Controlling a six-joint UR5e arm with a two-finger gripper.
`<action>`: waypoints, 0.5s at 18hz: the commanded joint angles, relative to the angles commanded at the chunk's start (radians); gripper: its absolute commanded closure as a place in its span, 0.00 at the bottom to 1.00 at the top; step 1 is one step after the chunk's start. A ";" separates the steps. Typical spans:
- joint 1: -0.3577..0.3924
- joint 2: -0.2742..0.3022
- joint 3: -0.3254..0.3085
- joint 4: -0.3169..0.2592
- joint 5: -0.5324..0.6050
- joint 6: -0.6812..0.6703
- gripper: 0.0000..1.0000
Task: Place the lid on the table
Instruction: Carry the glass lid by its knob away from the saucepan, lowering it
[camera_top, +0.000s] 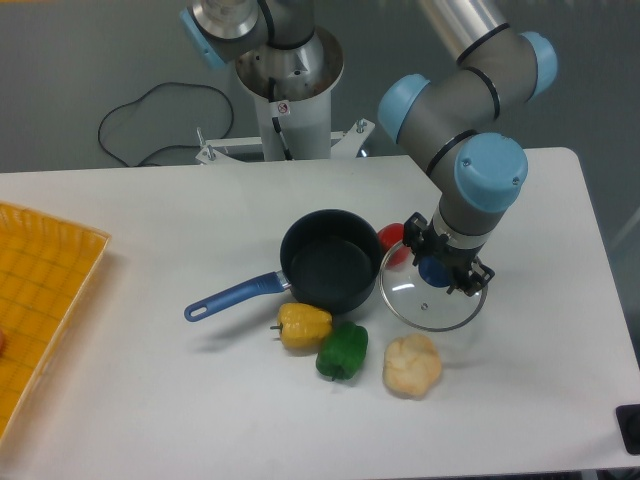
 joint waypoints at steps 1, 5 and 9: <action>0.000 -0.002 -0.002 0.000 0.000 0.000 0.56; 0.014 -0.003 0.002 0.002 -0.002 0.005 0.56; 0.037 -0.011 0.005 0.003 -0.012 0.052 0.56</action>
